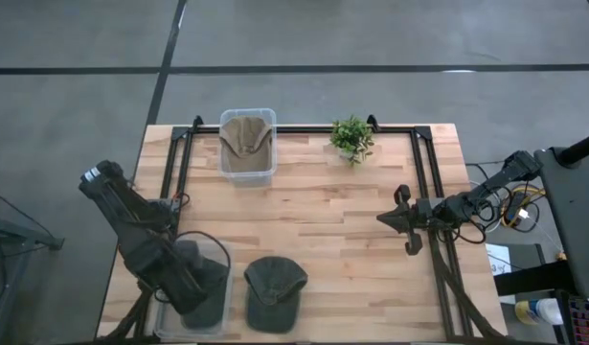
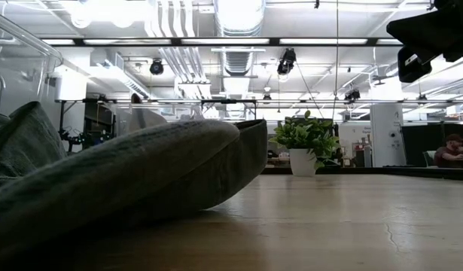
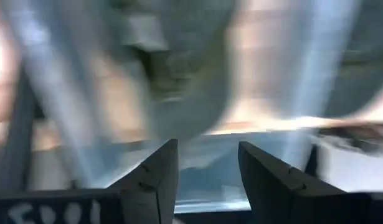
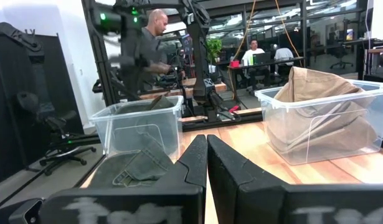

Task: Pick & Place hat
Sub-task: Put the black cap into the bottom transparent bin

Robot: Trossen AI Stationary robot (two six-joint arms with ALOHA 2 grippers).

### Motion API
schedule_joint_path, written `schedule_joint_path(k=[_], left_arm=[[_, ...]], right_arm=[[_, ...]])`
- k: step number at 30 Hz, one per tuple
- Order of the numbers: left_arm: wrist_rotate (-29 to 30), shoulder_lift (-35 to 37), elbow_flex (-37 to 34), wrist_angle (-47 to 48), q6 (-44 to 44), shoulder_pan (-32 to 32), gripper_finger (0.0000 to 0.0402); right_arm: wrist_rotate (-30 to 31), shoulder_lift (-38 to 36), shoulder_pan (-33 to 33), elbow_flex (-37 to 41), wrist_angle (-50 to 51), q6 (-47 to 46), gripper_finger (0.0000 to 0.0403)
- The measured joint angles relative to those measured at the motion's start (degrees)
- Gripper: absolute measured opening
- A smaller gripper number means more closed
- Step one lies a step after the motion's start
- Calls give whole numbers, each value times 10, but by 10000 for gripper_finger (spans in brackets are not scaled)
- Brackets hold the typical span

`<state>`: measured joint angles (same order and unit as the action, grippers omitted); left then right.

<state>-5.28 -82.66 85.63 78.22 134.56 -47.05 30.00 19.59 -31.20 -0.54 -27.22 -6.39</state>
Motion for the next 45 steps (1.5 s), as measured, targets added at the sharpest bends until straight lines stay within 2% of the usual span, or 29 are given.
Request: schedule_joint_path(k=[2, 7, 14, 24, 29, 35, 39, 45], left_arm=[[69, 0, 23, -23, -25, 6, 158], [291, -1, 51, -72, -107, 15, 158], [420, -13, 49, -170, -253, 40, 158], [418, -76, 37, -274, -370, 60, 158], [414, -115, 39, -287, -381, 61, 158], [385, -177, 48, -291, -390, 61, 158], [337, -220, 51, -305, -391, 69, 158], [285, -263, 66, -344, -445, 89, 158]], right_arm=[[0, 0, 0, 0, 0, 0, 8], [0, 0, 0, 0, 0, 0, 8], [0, 0, 0, 0, 0, 0, 8], [0, 0, 0, 0, 0, 0, 8], [0, 0, 0, 0, 0, 0, 8], [0, 0, 0, 0, 0, 0, 8], [0, 0, 0, 0, 0, 0, 8], [0, 0, 0, 0, 0, 0, 8]])
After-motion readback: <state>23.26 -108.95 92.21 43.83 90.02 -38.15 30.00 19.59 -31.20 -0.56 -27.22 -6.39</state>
